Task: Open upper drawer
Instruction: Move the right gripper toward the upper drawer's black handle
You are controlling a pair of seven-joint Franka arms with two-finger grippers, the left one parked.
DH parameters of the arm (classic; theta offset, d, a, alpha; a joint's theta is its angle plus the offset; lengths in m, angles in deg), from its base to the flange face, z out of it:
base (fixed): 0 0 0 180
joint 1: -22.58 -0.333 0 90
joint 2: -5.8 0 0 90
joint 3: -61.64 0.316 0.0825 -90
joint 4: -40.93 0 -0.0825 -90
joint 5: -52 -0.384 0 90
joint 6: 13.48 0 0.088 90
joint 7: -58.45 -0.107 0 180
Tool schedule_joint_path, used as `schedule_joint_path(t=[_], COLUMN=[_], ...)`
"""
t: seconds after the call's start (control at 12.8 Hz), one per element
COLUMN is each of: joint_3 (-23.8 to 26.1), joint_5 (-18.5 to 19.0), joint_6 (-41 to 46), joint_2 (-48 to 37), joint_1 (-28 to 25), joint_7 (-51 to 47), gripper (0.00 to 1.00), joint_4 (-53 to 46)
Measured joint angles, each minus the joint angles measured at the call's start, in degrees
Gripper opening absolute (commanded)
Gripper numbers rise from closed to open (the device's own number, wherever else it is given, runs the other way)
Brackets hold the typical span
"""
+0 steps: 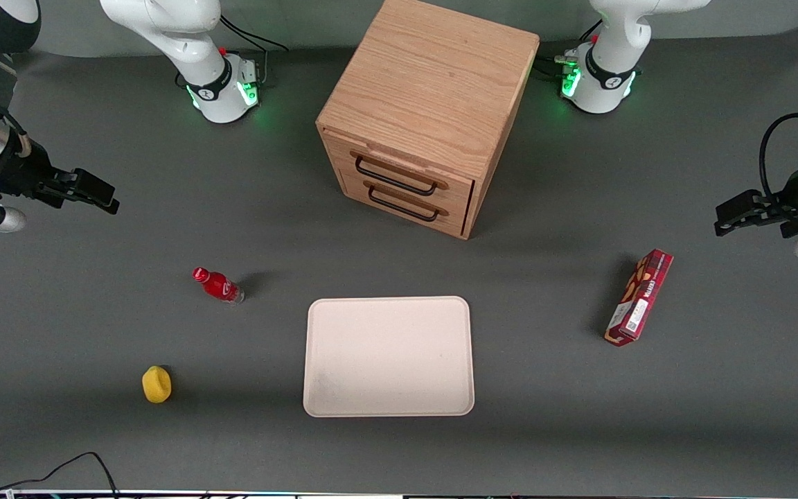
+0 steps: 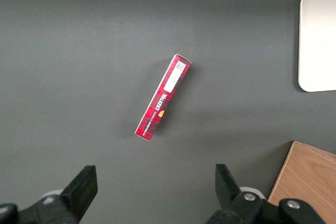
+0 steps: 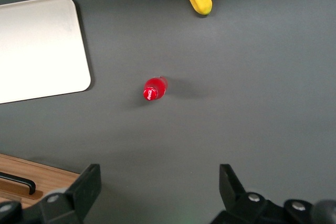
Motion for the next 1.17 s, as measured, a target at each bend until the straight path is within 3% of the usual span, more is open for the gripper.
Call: schedule_joint_path(t=[0.55, 1.17], joint_3=[2.42, 22.31], joint_5=[-0.12, -1.84], joint_6=[-0.89, -7.08], joint_2=[0.57, 12.99], joint_1=[-1.36, -3.73], joint_7=[0.31, 6.51], gripper=[1.0, 1.0], joint_4=[-0.04, -6.73])
